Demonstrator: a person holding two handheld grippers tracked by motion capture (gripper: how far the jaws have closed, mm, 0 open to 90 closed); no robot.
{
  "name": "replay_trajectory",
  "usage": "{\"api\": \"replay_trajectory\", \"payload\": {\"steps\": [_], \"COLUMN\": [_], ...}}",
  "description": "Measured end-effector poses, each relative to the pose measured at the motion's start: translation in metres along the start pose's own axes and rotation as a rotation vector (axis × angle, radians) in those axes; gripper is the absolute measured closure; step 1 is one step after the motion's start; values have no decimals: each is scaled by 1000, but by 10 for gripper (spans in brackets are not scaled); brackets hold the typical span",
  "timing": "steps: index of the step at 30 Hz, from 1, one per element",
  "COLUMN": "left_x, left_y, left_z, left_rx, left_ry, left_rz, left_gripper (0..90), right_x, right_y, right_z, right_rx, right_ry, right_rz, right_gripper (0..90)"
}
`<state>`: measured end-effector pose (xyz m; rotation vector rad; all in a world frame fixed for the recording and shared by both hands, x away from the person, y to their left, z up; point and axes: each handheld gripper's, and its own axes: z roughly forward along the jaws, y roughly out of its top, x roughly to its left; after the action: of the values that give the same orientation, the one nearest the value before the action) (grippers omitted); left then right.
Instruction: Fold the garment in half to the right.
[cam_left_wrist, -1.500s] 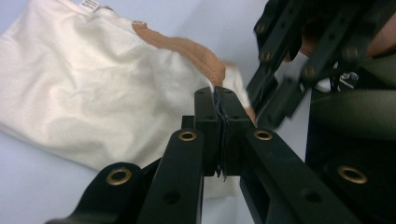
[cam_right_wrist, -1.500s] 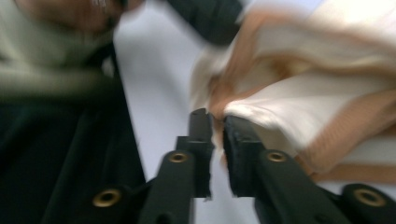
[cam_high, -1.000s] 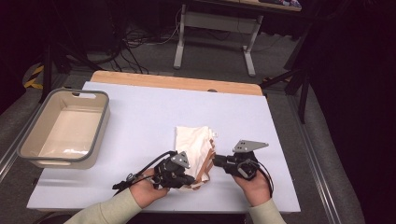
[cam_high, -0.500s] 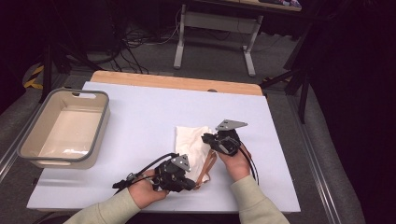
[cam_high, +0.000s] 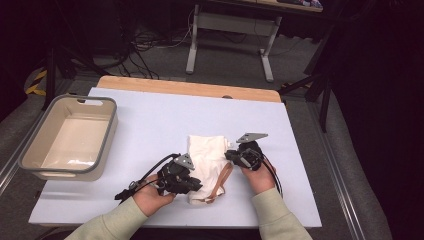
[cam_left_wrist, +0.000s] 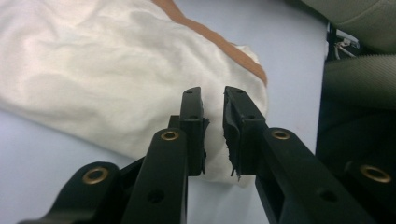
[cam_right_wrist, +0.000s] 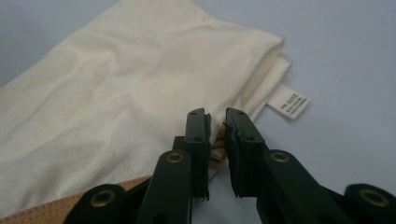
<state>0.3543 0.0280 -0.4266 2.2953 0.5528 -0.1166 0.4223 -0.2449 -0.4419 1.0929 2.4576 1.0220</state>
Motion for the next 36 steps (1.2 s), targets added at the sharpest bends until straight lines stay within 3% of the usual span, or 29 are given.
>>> {"api": "replay_trajectory", "payload": {"steps": [2, 5, 8, 10, 14, 16, 22, 24, 27, 29, 34, 36], "left_x": [4, 15, 25, 29, 35, 36, 38, 40, 44, 47, 56, 59], "left_y": [-1, -3, -4, -4, -6, -6, -6, -6, -6, -5, 0, 3], "left_z": [-1, -2, -6, -8, -10, -11, -12, -11, -10, -9, -6, -3], "left_rx": [-10, -17, -38, -44, -53, -57, -66, -71, -76, -81, -83, -72], "left_ry": [23, 71, 103, 120, 132, 133, 133, 140, 145, 151, 183, 203], "left_rz": [-19, -52, -86, -95, -107, -119, -119, -122, -136, -152, -175, -182], "left_gripper": [765, 745, 699, 691, 683, 683, 682, 679, 671, 654, 610, 603], "right_x": [-4, -11, -11, -10, -6, -6, -10, -13, -14, -16, -16, -16], "right_y": [2, 6, 10, 13, 15, 15, 14, 12, 12, 11, 13, 13], "right_z": [-6, -7, 1, 10, 25, 24, 16, 19, 17, 19, 16, 19], "right_rx": [-38, -88, -107, -84, 4, 6, 6, 20, 12, 15, -35, -16], "right_ry": [-23, -42, -43, -49, -50, -37, -41, -34, -78, -69, -81, -78], "right_rz": [13, 39, 30, 43, 21, 33, 71, 86, 70, 81, 94, 84], "right_gripper": [766, 631, 526, 519, 724, 861, 874, 840, 658, 589, 552, 556]}}
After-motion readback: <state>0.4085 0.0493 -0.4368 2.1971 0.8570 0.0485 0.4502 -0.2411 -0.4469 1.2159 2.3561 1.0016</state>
